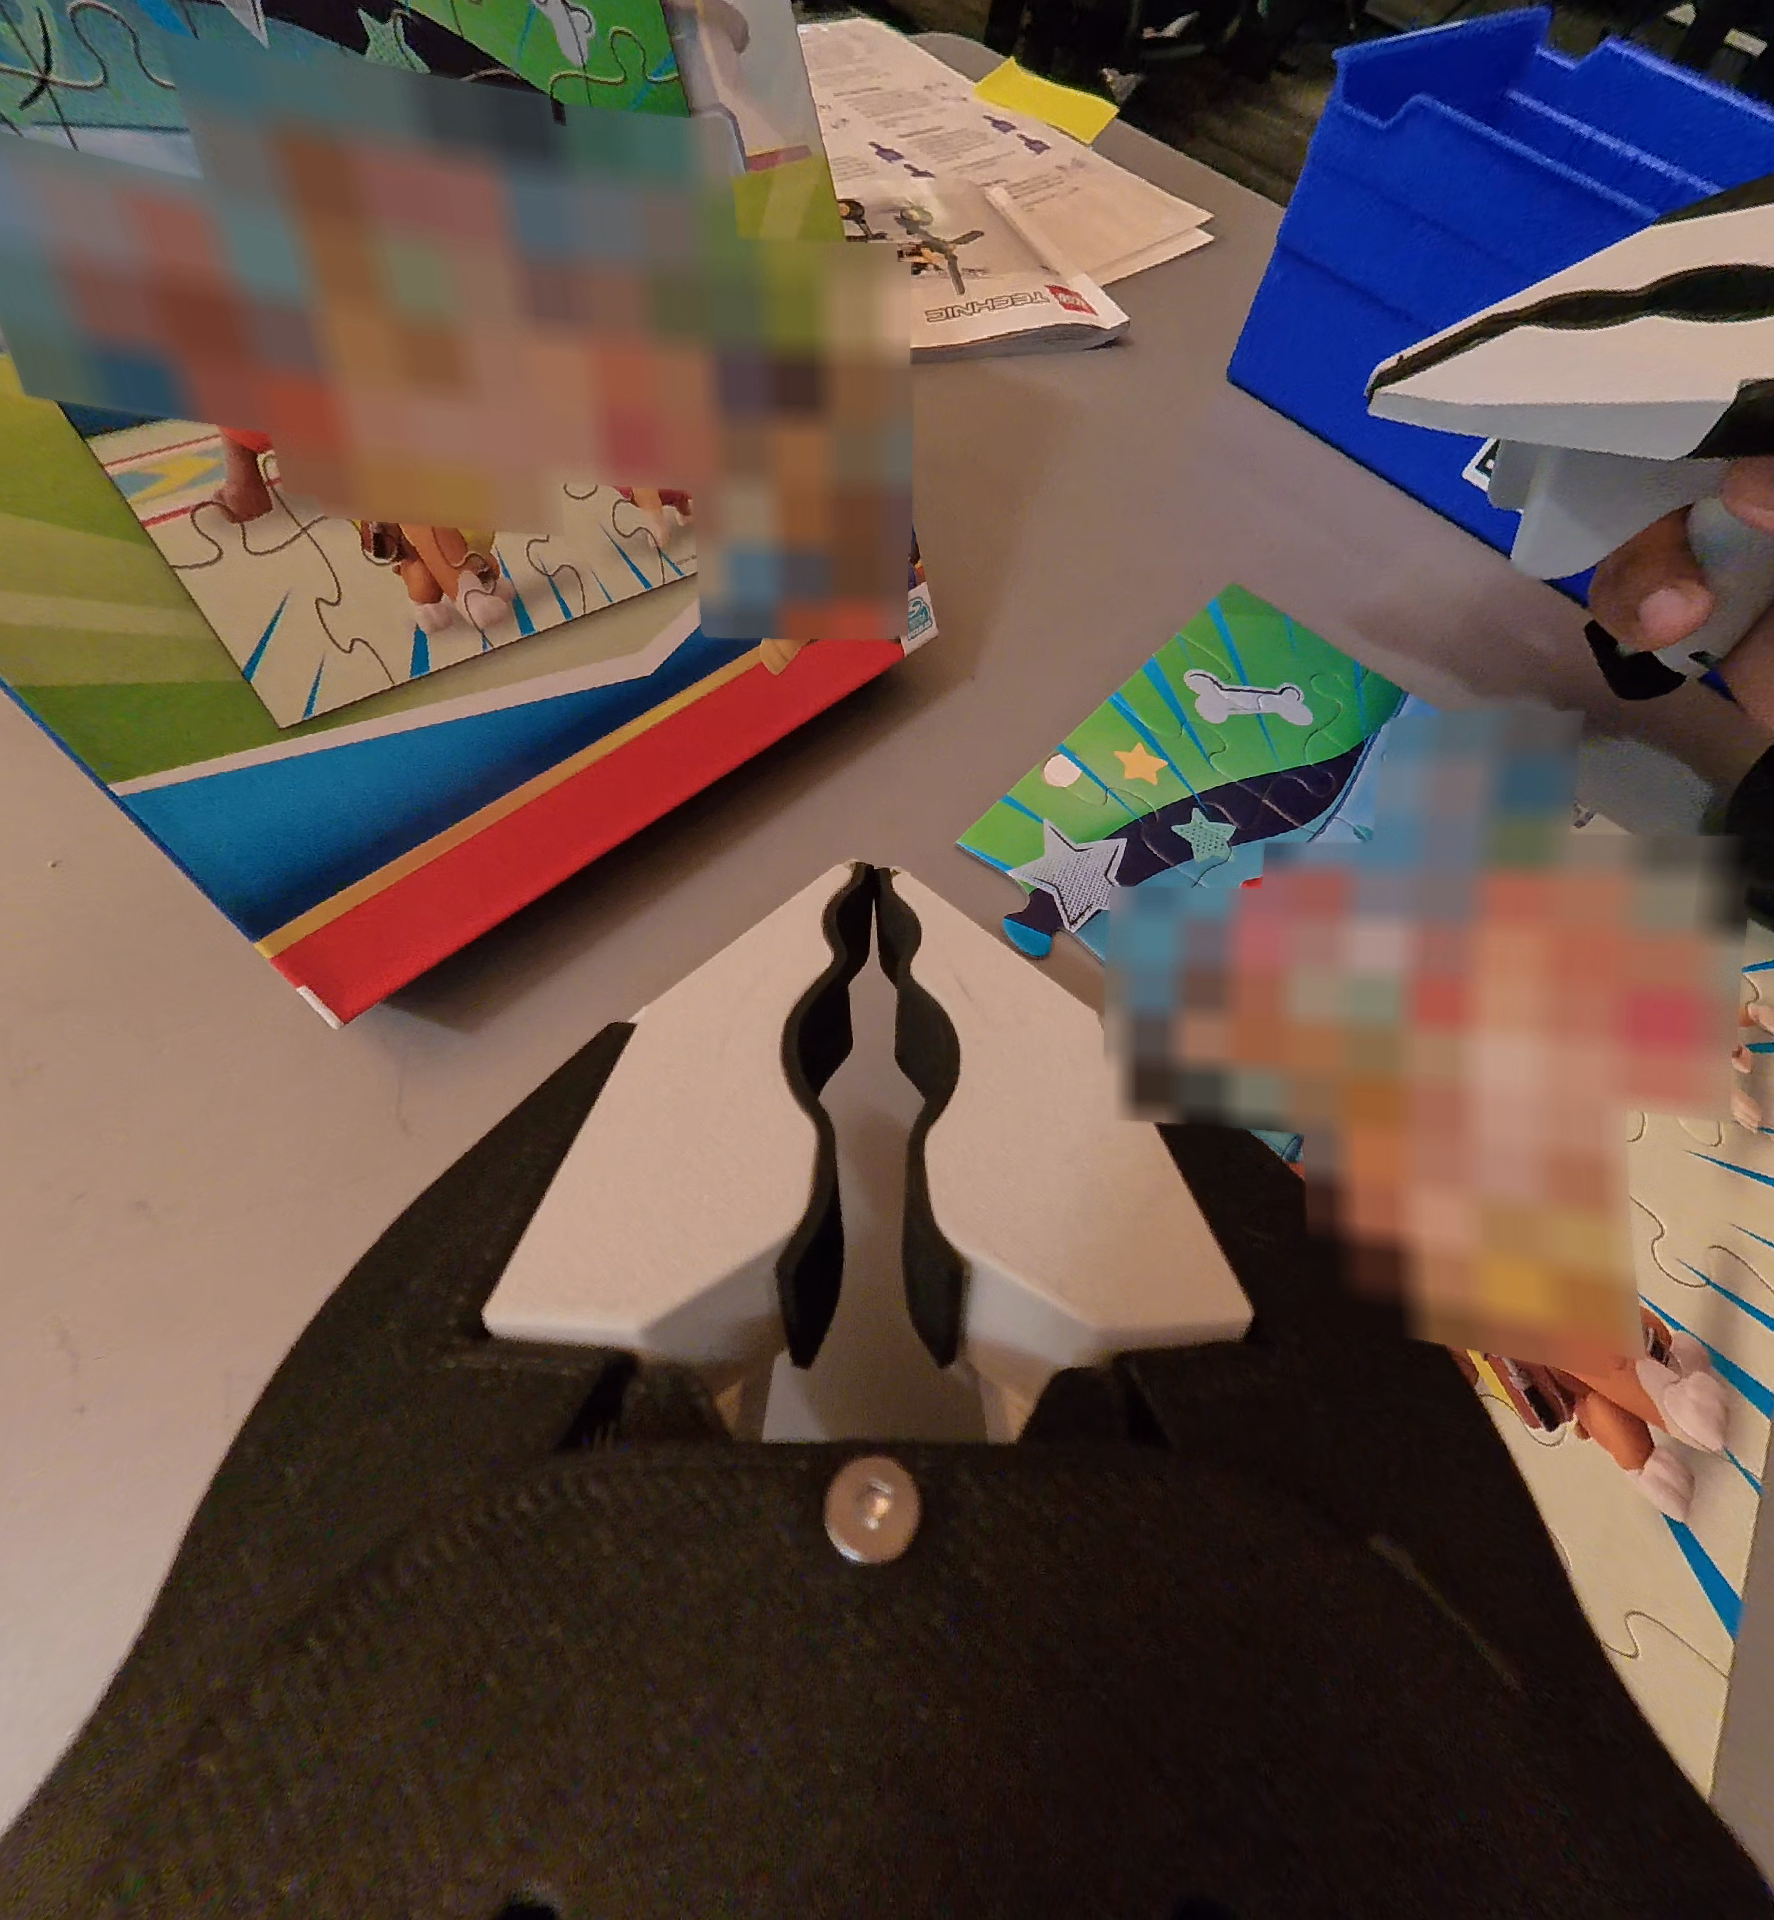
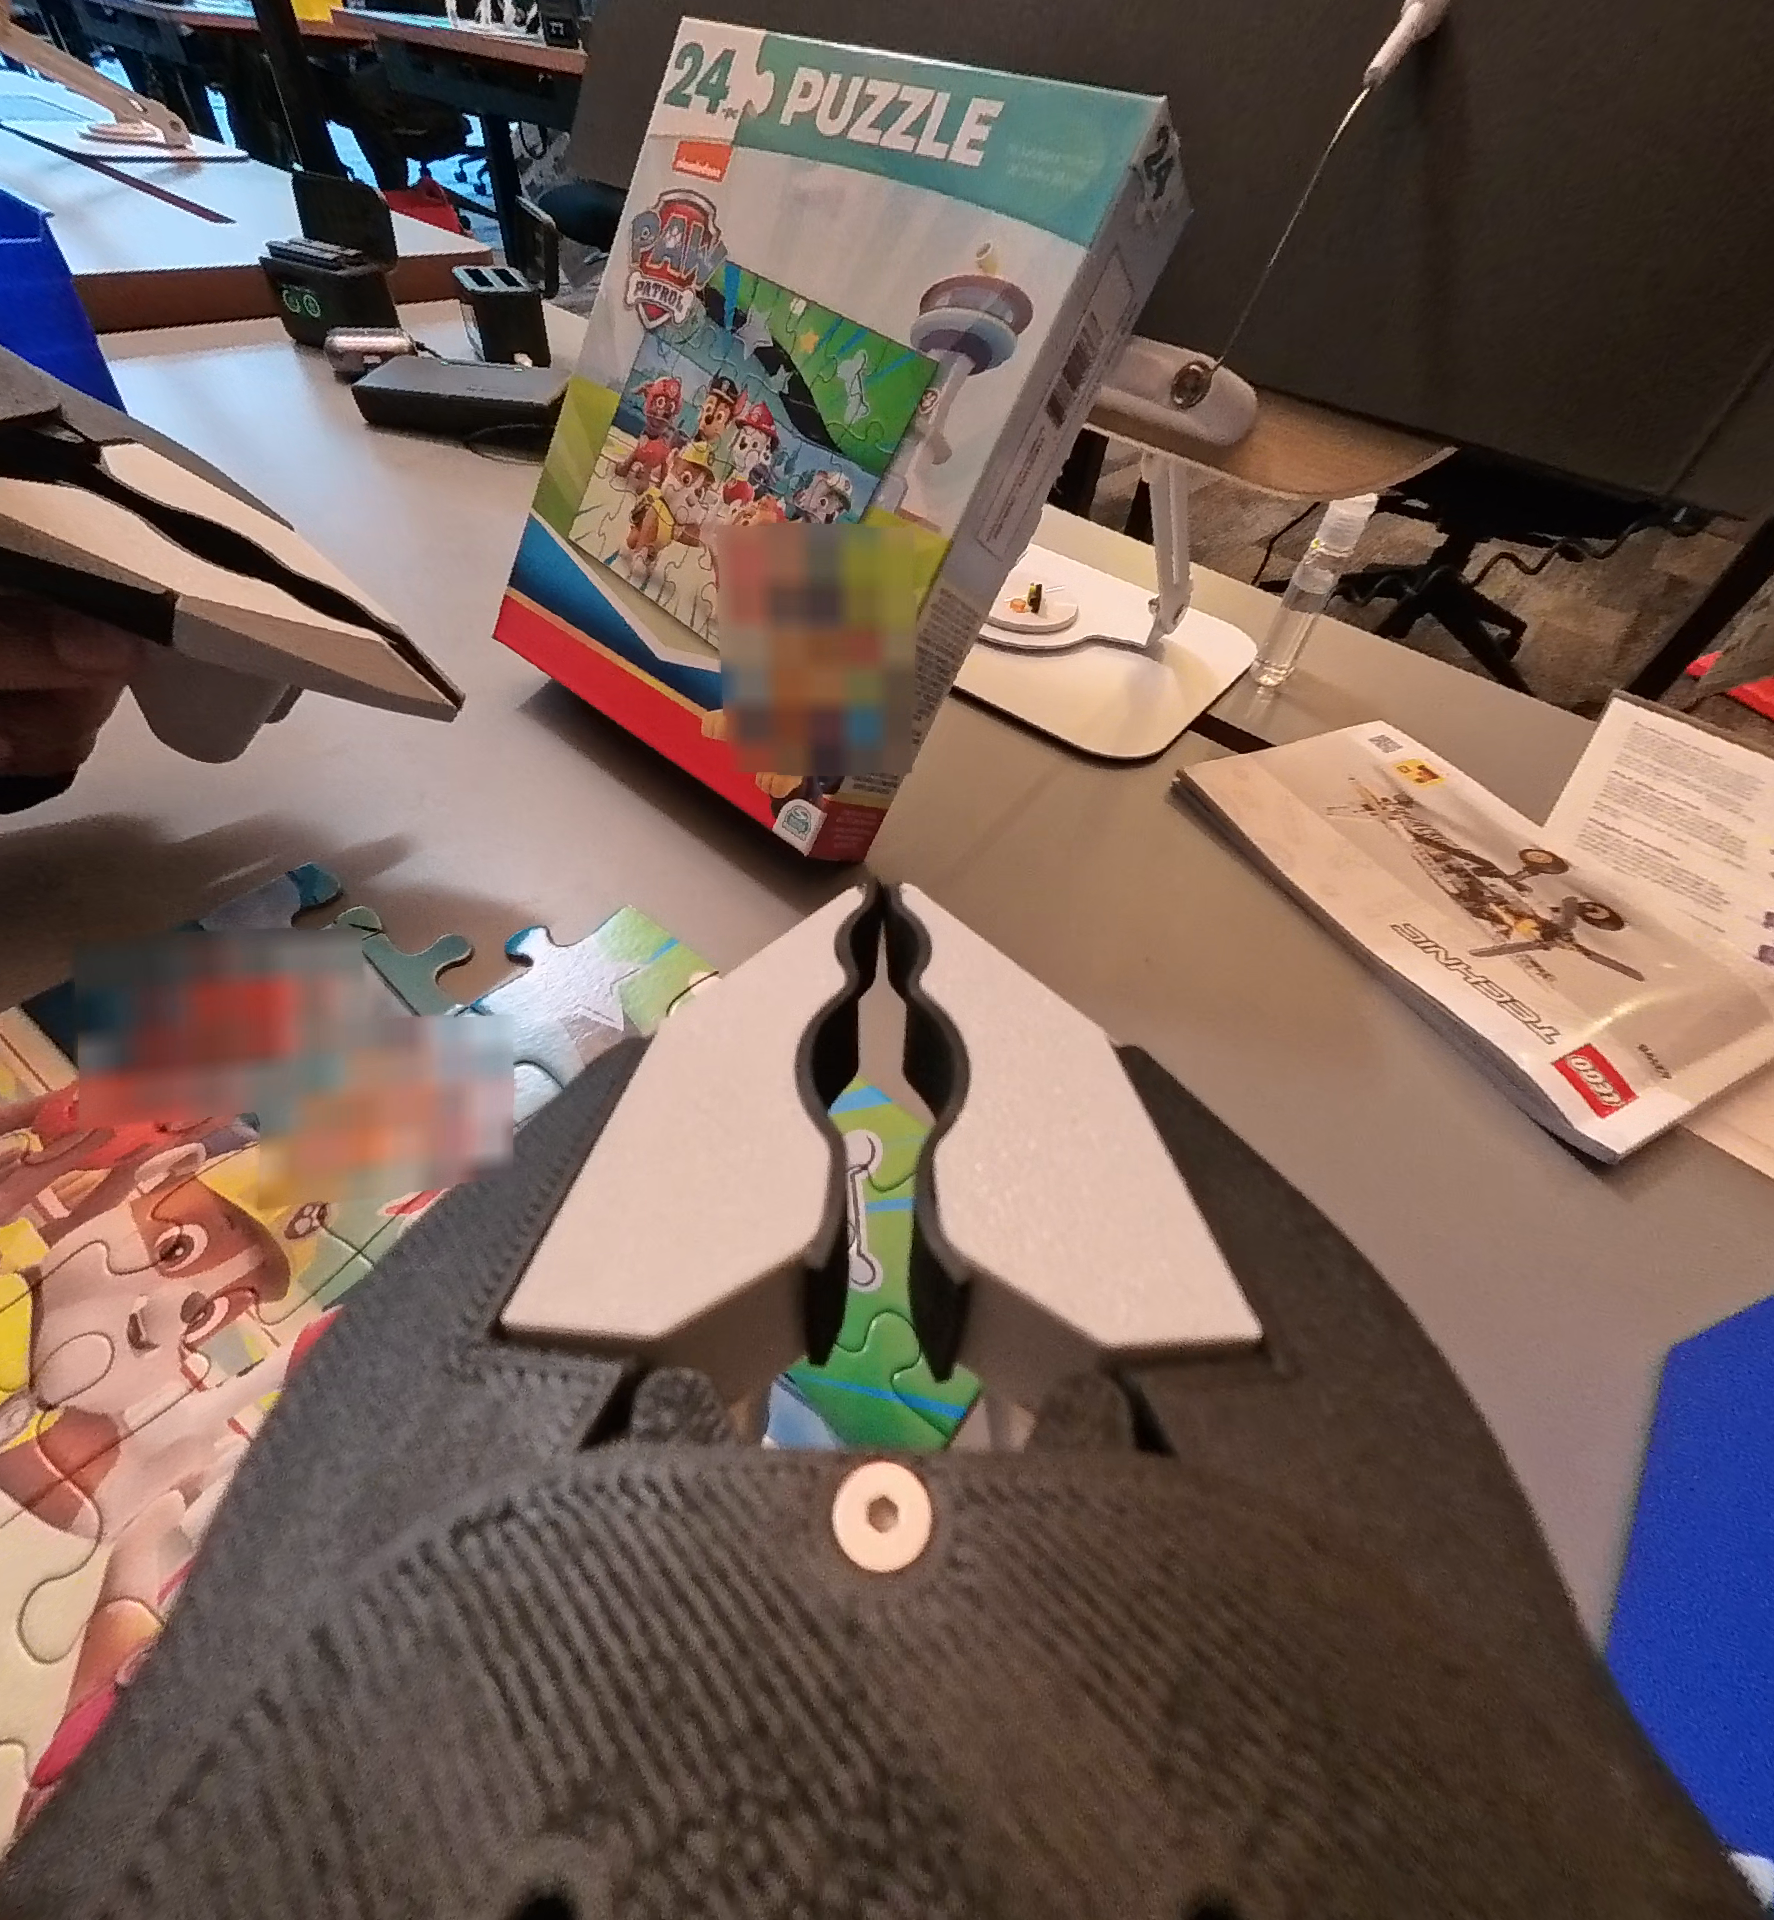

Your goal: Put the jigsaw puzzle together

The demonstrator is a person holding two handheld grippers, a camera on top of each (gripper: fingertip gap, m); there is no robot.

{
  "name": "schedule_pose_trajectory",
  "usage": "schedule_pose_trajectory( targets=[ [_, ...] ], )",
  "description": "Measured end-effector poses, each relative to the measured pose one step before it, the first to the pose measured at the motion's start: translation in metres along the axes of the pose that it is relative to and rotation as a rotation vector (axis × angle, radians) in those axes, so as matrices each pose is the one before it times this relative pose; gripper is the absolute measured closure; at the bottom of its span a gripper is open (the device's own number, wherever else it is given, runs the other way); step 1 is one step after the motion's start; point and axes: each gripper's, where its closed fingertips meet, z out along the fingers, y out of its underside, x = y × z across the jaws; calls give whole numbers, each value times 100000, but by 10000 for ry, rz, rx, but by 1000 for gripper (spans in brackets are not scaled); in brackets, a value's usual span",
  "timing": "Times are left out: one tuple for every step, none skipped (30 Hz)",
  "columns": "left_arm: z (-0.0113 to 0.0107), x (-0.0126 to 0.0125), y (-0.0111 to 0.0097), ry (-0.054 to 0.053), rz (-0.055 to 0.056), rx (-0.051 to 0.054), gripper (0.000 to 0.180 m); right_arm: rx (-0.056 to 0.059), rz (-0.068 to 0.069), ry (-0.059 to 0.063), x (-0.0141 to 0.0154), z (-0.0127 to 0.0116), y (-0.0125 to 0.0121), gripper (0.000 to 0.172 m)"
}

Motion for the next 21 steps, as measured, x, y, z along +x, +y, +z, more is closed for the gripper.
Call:
schedule_pose_trajectory(
  targets=[
    [24, 11, 36, 11, 2, -14, 180, -8, -4, -3, -6, 10, 16, 172],
    [29, -2, 38, -1, 5, -18, 180, -5, -2, -5, -18, 17, 11, 172],
    [28, -14, 40, -9, 8, -20, 180, -5, -2, -6, -19, 17, 11, 172],
    [43, -2, 63, 2, 2, -29, 180, -13, -2, -6, -16, 23, 29, 172],
    [41, -3, 59, 8, -3, -26, 180, -15, -3, -2, -8, 21, 32, 172],
    [22, 2, 40, 3, 0, -18, 180, -7, -8, 0, -12, 5, 5, 172],
    [24, -10, 35, -3, 5, -14, 180, -2, -11, 2, -15, 13, -4, 172],
    [25, -13, 34, -5, 6, -14, 180, -2, -11, 4, -9, 0, 0, 172],
    [33, -9, 34, -2, 2, -19, 180, -5, -8, 1, -2, 1, 5, 172],
    [32, -16, 60, -1, 1, -23, 180, -4, -3, -2, -19, 10, 10, 172],
    [42, -18, 58, -1, 0, -26, 180, -6, 0, -7, -12, 9, 4, 172],
    [31, 5, 52, 3, 2, -23, 180, -5, -1, -8, -27, 6, 2, 172],
    [33, 0, 29, 1, 5, -13, 180, 1, -8, -3, -28, 4, -17, 172],
    [27, -9, 29, -2, 5, -10, 180, -1, -14, 1, -19, 6, -4, 172],
    [16, -8, 34, -4, 4, -9, 180, -7, -13, 3, -3, 5, 5, 172],
    [23, -17, 29, -2, -1, -11, 180, -11, -8, -2, -18, 18, 16, 172],
    [18, -5, 22, 4, -6, -11, 180, -6, -4, -7, -24, 6, 3, 172],
    [10, -18, 13, 1, -7, 0, 180, 4, -7, -4, -22, 2, -18, 172],
    [-10, 50, -48, 38, -40, 13, 180, 1, -9, -2, -22, -12, -21, 172],
    [-99, 176, -167, 142, -87, 67, 180, 1, -13, -5, -29, -16, -52, 172],
    [-266, 134, -321, 112, -93, 115, 180, 19, -27, 3, -37, -51, -108, 172]
  ],
)
